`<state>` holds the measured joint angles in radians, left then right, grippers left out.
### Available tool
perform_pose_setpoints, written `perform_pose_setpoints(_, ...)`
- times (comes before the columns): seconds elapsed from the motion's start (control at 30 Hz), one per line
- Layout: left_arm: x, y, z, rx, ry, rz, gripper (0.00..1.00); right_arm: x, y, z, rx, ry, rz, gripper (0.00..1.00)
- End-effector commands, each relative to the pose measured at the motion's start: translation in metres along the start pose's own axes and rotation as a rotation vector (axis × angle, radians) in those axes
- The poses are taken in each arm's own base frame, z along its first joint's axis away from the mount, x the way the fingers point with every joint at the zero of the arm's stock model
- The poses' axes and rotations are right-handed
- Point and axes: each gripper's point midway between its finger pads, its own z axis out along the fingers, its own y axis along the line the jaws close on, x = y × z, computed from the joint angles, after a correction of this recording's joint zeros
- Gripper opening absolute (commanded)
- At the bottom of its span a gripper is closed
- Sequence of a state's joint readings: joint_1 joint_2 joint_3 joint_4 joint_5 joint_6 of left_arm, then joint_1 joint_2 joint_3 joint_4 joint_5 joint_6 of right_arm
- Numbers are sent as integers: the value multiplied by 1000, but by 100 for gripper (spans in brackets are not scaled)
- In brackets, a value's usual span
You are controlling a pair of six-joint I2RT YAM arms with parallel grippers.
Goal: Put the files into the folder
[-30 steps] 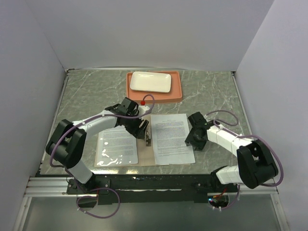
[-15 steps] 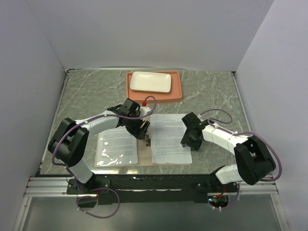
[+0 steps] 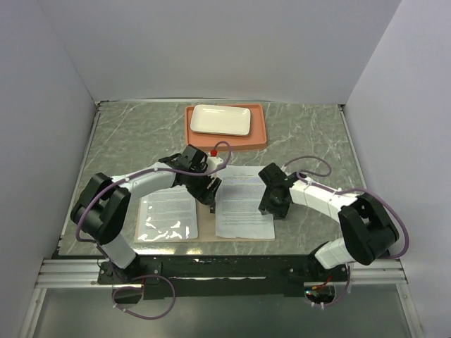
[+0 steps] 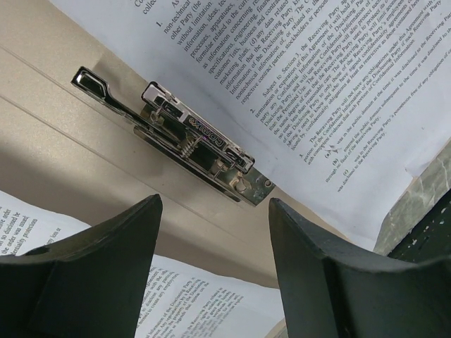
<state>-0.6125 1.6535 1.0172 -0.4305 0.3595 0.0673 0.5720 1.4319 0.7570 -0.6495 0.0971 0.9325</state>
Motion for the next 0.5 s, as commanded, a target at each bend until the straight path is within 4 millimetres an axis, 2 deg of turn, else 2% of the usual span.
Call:
perform_pose_setpoints(0.0, -21, -3, -7, 3, -54, 34, 68, -23, 10, -22, -23, -79, -36, 57)
perform_pose_setpoints(0.13, -27, -3, -9, 8, -66, 31, 69, -51, 14, -37, -35, -160, -53, 59)
perform_pose_setpoints(0.23, -33, -7, -10, 39, -73, 22, 69, -70, 15, -39, -26, -188, -46, 60)
perform_pose_setpoints(0.4, -37, -16, -6, 103, -76, 0, 69, -104, 16, -25, 6, -221, -22, 60)
perform_pose_setpoints(0.43, -35, -17, -4, 114, -69, -14, 69, -117, 19, -25, -2, -241, -5, 60)
perform_pose_setpoints(0.47, -33, -18, -2, 122, -62, -19, 69, -120, 19, -18, 14, -229, -7, 60)
